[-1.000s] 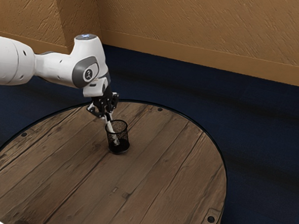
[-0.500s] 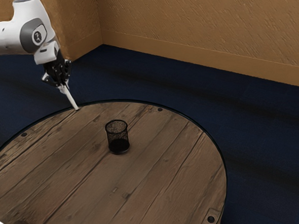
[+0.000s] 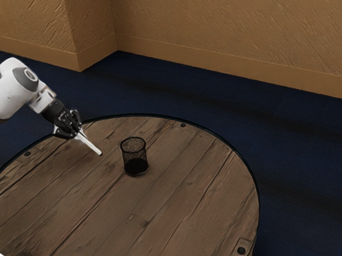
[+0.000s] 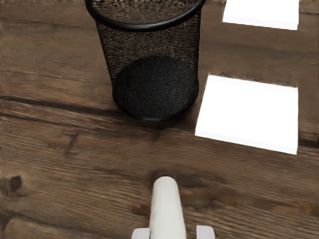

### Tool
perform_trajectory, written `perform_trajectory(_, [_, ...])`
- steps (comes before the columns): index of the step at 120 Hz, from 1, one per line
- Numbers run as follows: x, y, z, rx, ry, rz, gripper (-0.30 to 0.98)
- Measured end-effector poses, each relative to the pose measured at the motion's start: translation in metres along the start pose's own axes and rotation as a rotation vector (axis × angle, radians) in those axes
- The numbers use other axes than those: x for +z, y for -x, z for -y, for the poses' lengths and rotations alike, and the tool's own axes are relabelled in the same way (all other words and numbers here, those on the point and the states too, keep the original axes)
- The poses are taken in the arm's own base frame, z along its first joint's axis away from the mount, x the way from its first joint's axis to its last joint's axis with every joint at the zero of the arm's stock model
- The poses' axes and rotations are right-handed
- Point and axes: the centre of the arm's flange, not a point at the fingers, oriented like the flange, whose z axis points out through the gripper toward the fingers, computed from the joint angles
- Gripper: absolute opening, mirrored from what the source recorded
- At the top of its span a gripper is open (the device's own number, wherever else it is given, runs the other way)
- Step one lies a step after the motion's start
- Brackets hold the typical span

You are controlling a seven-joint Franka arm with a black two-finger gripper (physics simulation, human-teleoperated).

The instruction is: Take the marker out of the pen holder and place it to the left of the pen holder.

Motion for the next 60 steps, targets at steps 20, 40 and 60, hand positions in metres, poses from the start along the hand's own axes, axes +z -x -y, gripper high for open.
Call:
perform_trajectory(20, [0.004,0.0,-0.002,0.061,0.004,-0.055,0.32])
perform_trajectory(40, [0.005,-0.003,-0.003,0.123,0.008,-0.072,0.52])
perform_trajectory(60, [-0.019,-0.135,0.002,0.421,0.154,0.196,0.61])
